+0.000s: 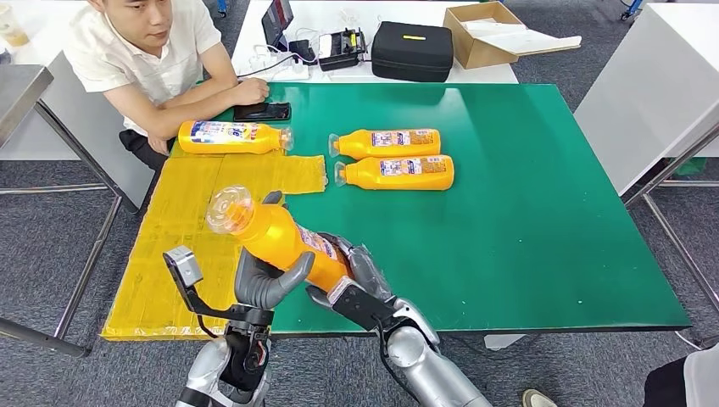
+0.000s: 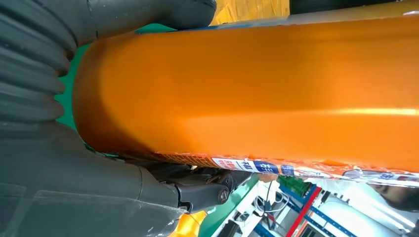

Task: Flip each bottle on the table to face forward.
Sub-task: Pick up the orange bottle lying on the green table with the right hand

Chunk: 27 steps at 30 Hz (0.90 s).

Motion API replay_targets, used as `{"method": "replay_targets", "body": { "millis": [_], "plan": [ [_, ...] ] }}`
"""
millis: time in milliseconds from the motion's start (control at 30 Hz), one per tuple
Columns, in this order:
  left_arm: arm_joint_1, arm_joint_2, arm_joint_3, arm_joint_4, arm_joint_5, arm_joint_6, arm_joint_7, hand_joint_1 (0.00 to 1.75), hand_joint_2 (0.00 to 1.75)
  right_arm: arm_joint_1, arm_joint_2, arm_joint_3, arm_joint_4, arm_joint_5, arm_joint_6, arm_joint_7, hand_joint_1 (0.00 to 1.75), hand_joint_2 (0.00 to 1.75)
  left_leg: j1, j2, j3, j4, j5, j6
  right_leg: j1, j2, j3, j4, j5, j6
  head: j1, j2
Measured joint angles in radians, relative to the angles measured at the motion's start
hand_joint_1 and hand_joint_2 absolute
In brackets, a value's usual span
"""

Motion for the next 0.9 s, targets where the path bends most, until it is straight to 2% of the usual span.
{"method": "replay_targets", "body": {
  "millis": [100,133,200,233,300,333,367,600,900],
  "plan": [
    [0.0,0.0,0.0,0.0,0.015,-0.006,0.0,1.45,1.75,-0.002,0.0,0.003,0.004,-0.004,0.002,-0.002,1.75,1.75,0.0,0.0,0.0,0.0,0.0,0.0,0.0,0.0,0.0,0.0,0.0,0.0,0.0,0.0],
    [-0.001,0.0,0.001,0.0,0.021,-0.009,0.0,1.75,1.75,-0.003,0.0,0.004,0.005,-0.007,0.002,-0.004,1.74,1.75,0.0,0.0,0.0,0.0,0.0,0.0,0.0,0.0,0.0,0.0,0.0,0.0,0.0,0.0],
    [-0.001,0.0,0.001,0.0,0.036,-0.016,-0.005,1.75,1.75,-0.007,0.0,0.007,0.01,-0.015,0.005,-0.005,1.59,1.75,0.0,0.0,0.0,0.0,0.0,0.0,0.0,0.0,0.0,0.0,0.0,0.0,0.0,0.0],
    [-0.001,0.0,0.001,0.001,0.044,-0.02,-0.011,1.75,1.75,-0.009,0.0,0.008,0.012,-0.019,0.006,-0.007,1.33,1.75,0.0,0.0,0.0,0.0,0.0,0.0,0.0,0.0,0.0,0.0,0.0,0.0,0.0,0.0],
    [-0.002,0.0,0.002,0.002,0.059,-0.028,-0.025,1.75,1.75,-0.014,0.0,0.009,0.017,-0.028,0.01,-0.009,0.55,1.75,0.0,0.0,0.0,0.0,0.0,0.0,0.0,0.0,0.0,0.0,0.0,0.0,0.0,0.0],
    [-0.003,0.0,0.002,0.003,0.064,-0.032,-0.031,1.75,1.75,-0.017,0.001,0.01,0.02,-0.033,0.013,-0.01,0.21,1.75,0.0,0.0,0.0,0.0,0.0,0.0,0.0,0.0,0.0,0.0,0.0,0.0,0.0,0.0],
    [-0.003,0.0,0.003,0.003,0.067,-0.035,-0.036,1.75,1.75,-0.018,0.001,0.011,0.023,-0.037,0.016,-0.011,0.03,1.75,0.0,0.0,0.0,0.0,0.0,0.0,0.0,0.0,0.0,0.0,0.0,0.0,0.0,0.0],
    [-0.002,0.001,0.003,0.003,0.082,-0.056,-0.048,1.75,1.75,-0.013,0.001,0.005,0.045,-0.071,0.014,-0.009,0.0,1.75,0.0,0.0,0.0,0.0,0.0,0.0,0.0,0.0,0.0,0.0,0.0,0.0,0.0,0.0],
    [0.007,0.006,0.003,-0.006,0.071,-0.042,-0.051,1.75,1.75,0.007,0.008,-0.009,0.087,-0.027,-0.055,0.016,0.0,1.75,0.0,0.0,-0.001,0.0,0.0,0.0,0.0,0.0,-0.001,0.0,0.0,0.0,0.0,0.0]
  ]
}}
